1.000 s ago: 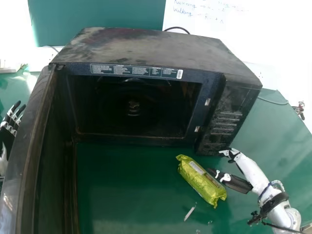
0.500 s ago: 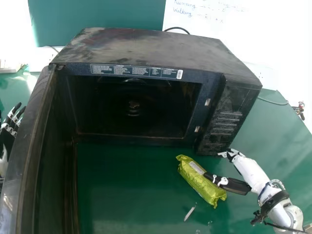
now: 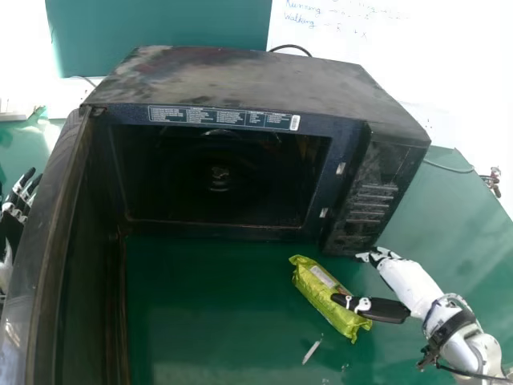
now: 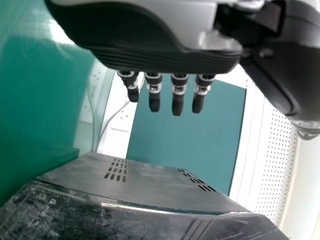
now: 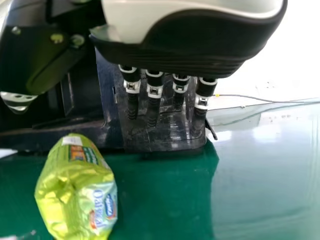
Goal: Put biscuit inside oven
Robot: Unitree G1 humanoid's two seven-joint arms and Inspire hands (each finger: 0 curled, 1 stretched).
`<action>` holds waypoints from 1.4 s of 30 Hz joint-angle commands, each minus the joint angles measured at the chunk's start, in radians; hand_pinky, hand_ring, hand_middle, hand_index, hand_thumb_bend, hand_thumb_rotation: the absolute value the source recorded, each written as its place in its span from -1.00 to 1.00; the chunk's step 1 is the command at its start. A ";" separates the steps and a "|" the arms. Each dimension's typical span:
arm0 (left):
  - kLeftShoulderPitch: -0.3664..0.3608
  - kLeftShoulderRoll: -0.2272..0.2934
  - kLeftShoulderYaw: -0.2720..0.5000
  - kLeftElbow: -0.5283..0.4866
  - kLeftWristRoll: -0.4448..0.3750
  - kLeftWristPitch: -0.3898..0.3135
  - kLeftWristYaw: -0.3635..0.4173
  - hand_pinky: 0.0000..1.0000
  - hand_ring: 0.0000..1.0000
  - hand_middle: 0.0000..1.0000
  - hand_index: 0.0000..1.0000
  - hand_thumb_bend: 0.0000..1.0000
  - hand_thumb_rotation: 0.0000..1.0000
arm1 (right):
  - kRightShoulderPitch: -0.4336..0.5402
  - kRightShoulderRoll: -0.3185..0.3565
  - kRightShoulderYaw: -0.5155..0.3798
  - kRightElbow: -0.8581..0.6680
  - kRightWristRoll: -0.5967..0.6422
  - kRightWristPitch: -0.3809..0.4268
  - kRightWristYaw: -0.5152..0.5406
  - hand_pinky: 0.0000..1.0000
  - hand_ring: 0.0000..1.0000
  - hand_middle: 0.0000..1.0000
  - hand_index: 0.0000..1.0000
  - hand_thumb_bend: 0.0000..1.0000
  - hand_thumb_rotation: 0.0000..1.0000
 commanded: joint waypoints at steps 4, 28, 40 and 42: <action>0.024 -0.012 -0.013 -0.029 0.017 -0.012 0.012 1.00 1.00 1.00 1.00 0.98 0.99 | 0.009 -0.018 0.023 -0.069 -0.049 0.065 0.036 0.52 0.70 0.75 0.78 1.00 0.29; 0.034 -0.018 -0.022 -0.047 0.015 -0.015 0.016 1.00 1.00 1.00 1.00 0.97 0.97 | -0.077 -0.029 0.116 -0.130 -0.110 0.214 0.139 0.44 0.62 0.74 0.77 1.00 0.28; 0.052 -0.032 -0.036 -0.089 0.027 -0.012 0.045 1.00 1.00 1.00 1.00 0.99 0.98 | -0.122 -0.065 0.141 -0.160 -0.139 0.261 0.230 0.49 0.63 0.75 0.77 1.00 0.27; 0.055 -0.034 -0.039 -0.095 0.027 -0.012 0.049 1.00 1.00 1.00 1.00 0.99 0.99 | -0.125 -0.068 0.141 -0.159 -0.139 0.256 0.229 0.48 0.63 0.74 0.77 1.00 0.26</action>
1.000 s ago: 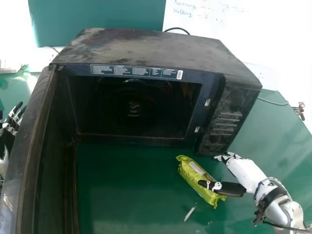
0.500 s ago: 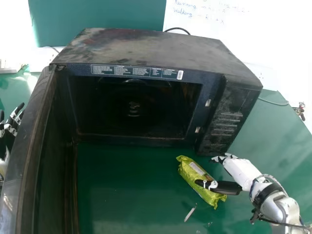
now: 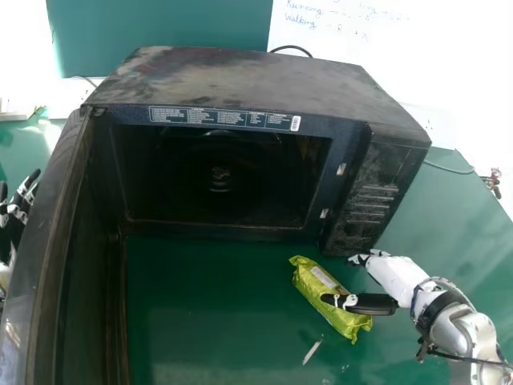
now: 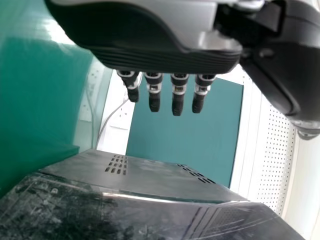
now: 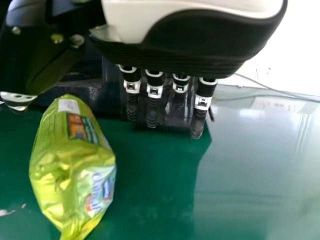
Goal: Put biscuit inside oven
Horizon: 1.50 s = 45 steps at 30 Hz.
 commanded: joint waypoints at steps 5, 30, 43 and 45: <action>0.021 -0.010 -0.008 -0.030 0.000 -0.002 0.002 1.00 1.00 1.00 1.00 0.97 0.99 | -0.011 -0.018 0.014 -0.019 -0.010 -0.003 0.010 0.48 0.64 0.74 0.77 1.00 0.26; 0.052 -0.042 -0.030 -0.099 0.024 -0.006 0.035 1.00 1.00 1.00 1.00 0.97 0.99 | 0.011 0.038 0.067 -0.103 -0.212 0.095 -0.019 0.43 0.65 0.75 0.77 1.00 0.14; 0.068 -0.056 -0.042 -0.136 0.045 -0.009 0.060 1.00 1.00 1.00 1.00 0.97 1.00 | 0.028 0.097 0.084 -0.125 -0.291 0.108 -0.051 0.43 0.64 0.75 0.75 1.00 0.11; 0.072 -0.057 -0.044 -0.145 0.044 -0.008 0.061 1.00 1.00 1.00 1.00 0.96 1.00 | 0.029 0.105 0.093 -0.128 -0.299 0.112 -0.050 0.44 0.63 0.75 0.75 0.99 0.12</action>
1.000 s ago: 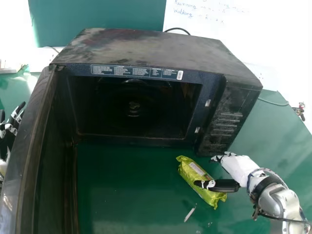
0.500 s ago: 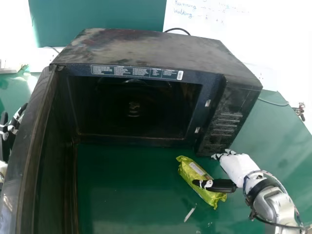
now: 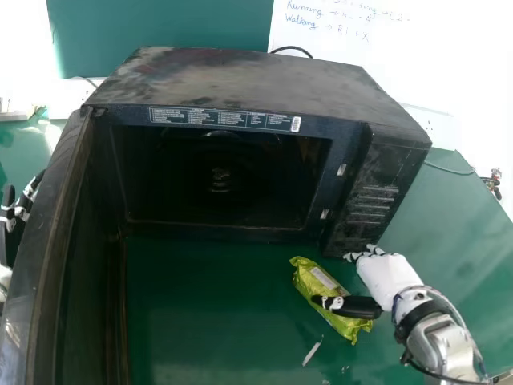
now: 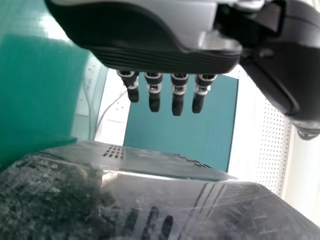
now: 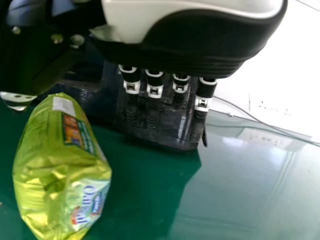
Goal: Put biscuit inside oven
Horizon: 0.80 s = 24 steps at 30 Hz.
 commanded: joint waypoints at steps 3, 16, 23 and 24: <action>0.023 -0.003 -0.006 -0.025 0.004 -0.006 0.006 1.00 1.00 1.00 1.00 0.96 0.99 | 0.013 0.025 0.025 -0.016 -0.022 0.010 0.007 0.44 0.63 0.74 0.74 1.00 0.11; 0.041 -0.005 -0.007 -0.054 -0.004 -0.002 0.010 1.00 1.00 1.00 1.00 0.96 0.99 | 0.020 0.062 0.057 0.000 -0.029 0.019 0.020 0.43 0.66 0.76 0.76 0.99 0.12; 0.049 -0.007 -0.005 -0.064 -0.004 -0.002 0.017 1.00 1.00 1.00 1.00 0.96 0.99 | 0.040 0.059 0.053 0.021 -0.024 0.003 -0.009 0.46 0.65 0.76 0.75 0.99 0.13; 0.051 -0.007 -0.005 -0.065 -0.003 -0.003 0.017 1.00 1.00 1.00 1.00 0.95 1.00 | 0.044 0.056 0.053 0.028 -0.026 -0.003 -0.019 0.46 0.65 0.76 0.75 1.00 0.13</action>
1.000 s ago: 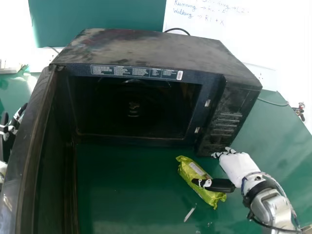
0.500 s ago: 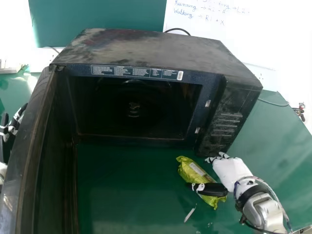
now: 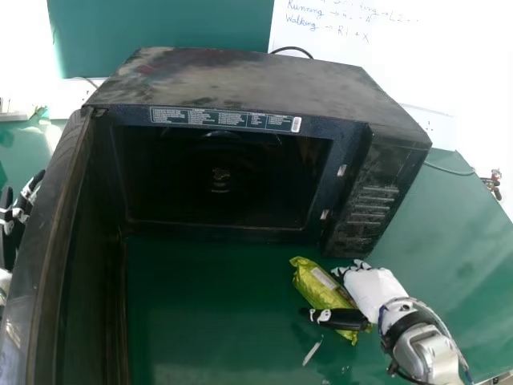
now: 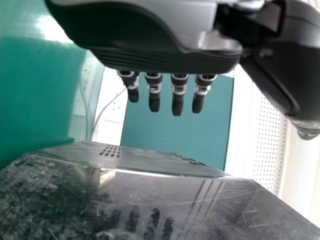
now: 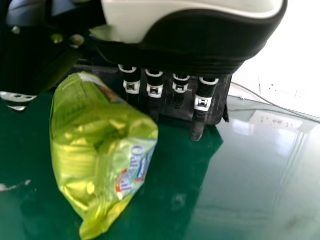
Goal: Put biscuit inside oven
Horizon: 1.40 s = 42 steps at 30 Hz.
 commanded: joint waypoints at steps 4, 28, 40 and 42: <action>0.023 -0.004 -0.003 -0.024 0.001 -0.005 0.004 1.00 1.00 1.00 1.00 0.94 1.00 | 0.029 -0.011 -0.003 0.028 0.000 -0.027 -0.040 0.47 0.65 0.75 0.75 0.99 0.12; 0.054 -0.018 -0.030 -0.083 0.011 0.003 0.041 1.00 1.00 1.00 1.00 0.94 1.00 | 0.003 -0.049 0.026 0.119 -0.082 -0.068 -0.117 0.45 0.64 0.74 0.73 0.98 0.10; 0.060 -0.028 -0.037 -0.100 0.016 -0.001 0.047 1.00 1.00 1.00 1.00 0.95 1.00 | 0.027 -0.050 0.042 0.121 -0.119 -0.081 -0.151 0.42 0.64 0.73 0.75 0.95 0.12; 0.061 -0.028 -0.038 -0.101 0.021 -0.003 0.050 1.00 1.00 1.00 1.00 0.96 1.00 | 0.033 -0.046 0.043 0.125 -0.116 -0.086 -0.161 0.42 0.63 0.72 0.74 0.94 0.11</action>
